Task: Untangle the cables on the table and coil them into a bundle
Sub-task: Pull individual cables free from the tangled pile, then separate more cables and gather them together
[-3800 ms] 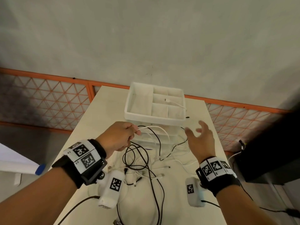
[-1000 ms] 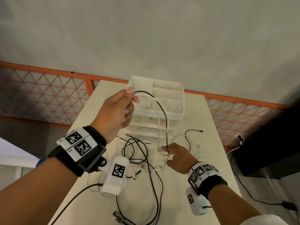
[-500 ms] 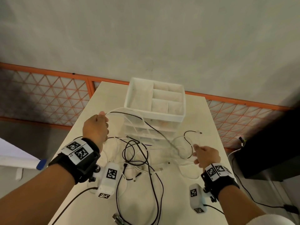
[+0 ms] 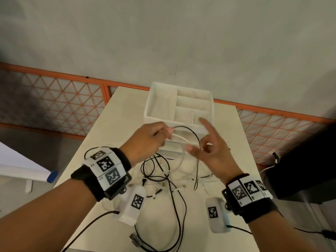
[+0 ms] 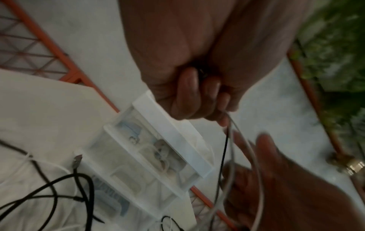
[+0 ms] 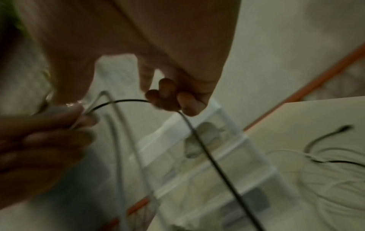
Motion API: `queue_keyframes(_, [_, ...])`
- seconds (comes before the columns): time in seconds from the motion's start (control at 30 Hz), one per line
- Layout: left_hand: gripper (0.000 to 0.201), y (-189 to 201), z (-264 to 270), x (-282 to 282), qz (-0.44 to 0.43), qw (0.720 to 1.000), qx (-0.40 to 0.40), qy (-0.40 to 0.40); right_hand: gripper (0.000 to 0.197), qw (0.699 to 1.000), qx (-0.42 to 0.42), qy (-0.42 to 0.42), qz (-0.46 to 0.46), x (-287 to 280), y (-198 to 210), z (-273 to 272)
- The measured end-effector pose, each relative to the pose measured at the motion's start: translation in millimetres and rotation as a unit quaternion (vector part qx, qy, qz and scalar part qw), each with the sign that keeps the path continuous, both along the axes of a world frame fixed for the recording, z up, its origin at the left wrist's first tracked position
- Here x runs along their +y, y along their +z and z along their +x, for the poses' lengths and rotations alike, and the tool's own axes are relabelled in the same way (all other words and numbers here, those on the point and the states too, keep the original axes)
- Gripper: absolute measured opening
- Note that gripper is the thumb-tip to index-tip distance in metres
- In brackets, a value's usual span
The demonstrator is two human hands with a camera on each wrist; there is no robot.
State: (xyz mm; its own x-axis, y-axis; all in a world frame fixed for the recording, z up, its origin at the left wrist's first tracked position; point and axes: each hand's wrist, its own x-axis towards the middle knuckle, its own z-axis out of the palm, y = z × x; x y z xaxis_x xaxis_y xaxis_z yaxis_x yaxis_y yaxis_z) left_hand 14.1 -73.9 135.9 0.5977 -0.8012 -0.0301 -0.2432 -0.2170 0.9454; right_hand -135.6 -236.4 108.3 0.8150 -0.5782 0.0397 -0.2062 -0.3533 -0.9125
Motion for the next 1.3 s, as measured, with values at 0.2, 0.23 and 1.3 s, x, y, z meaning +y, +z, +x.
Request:
queue_keyframes(0.2, [0.041,6,-3,7,-0.070,0.998,0.001,-0.010,0.028,0.943,0.294,0.083,-0.129,0,-40,10])
queue_keyframes(0.23, [0.041,1,5,15,-0.058,0.998,0.012,-0.021,0.028,0.934,0.327,0.033,-0.143,-11,-49,4])
queue_keyframes(1.3, [0.025,-77,-19,38,0.099,0.985,0.142,0.022,0.007,0.972,0.143,0.053,-0.177,38,-69,-13])
